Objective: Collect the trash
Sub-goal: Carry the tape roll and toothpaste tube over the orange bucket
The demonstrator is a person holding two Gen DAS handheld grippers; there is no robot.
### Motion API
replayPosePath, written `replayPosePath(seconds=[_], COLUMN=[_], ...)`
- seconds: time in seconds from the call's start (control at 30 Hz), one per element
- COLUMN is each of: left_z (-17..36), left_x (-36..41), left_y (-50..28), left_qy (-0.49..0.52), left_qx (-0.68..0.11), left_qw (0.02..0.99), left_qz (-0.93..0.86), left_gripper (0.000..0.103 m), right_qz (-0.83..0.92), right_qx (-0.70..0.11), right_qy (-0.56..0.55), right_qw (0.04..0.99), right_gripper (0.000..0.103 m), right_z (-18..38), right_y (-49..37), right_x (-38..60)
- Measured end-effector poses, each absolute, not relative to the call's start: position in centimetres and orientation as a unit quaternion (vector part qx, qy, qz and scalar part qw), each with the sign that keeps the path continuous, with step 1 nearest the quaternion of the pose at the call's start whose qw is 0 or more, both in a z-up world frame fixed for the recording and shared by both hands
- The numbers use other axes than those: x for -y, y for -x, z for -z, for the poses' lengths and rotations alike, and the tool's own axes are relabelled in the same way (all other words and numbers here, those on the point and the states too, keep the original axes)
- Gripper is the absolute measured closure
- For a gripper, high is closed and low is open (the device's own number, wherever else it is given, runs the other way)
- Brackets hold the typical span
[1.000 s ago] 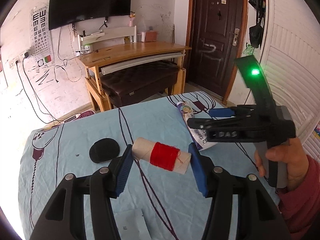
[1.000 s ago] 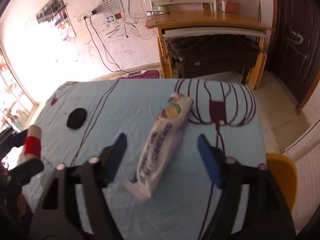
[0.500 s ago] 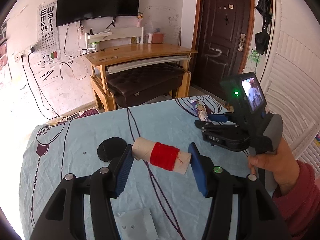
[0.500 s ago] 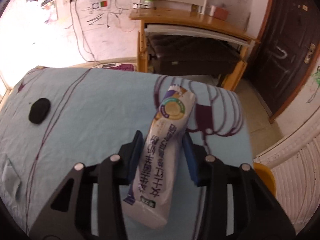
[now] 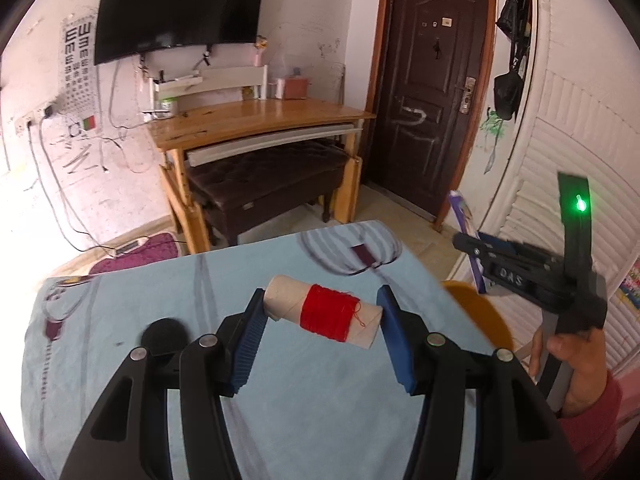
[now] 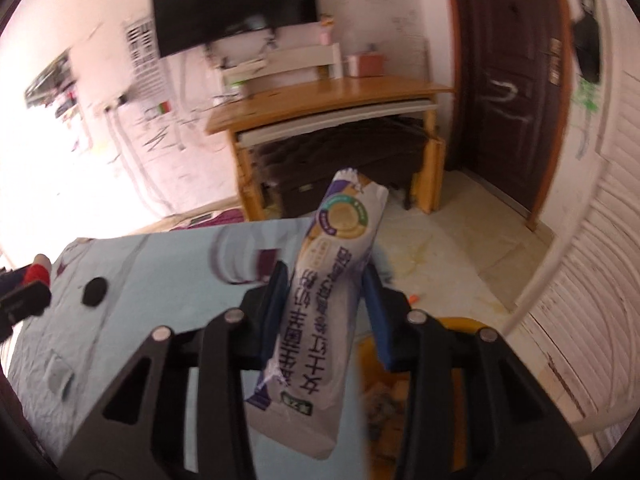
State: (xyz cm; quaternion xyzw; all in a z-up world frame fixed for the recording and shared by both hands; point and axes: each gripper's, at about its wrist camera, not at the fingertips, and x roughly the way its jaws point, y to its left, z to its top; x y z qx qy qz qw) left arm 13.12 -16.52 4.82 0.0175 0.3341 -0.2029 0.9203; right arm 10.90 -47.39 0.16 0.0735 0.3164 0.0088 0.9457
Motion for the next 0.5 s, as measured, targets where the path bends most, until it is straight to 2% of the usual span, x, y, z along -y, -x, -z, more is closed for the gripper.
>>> replayPosePath(seconds=[0.5], left_z=[-1.2], left_x=[32.5], left_y=[-16.7], left_qy=[-0.043], left_qx=[-0.425], left_qw=[0.86], left_qz=[0.278], left_gripper=[0.052], right_qz=[0.039], right_qx=[-0.347], right_qy=[-0.141], right_qw=[0.926], right_gripper=[0.066], right_z=[7.0], right_y=[-9.9], right_x=[56.0])
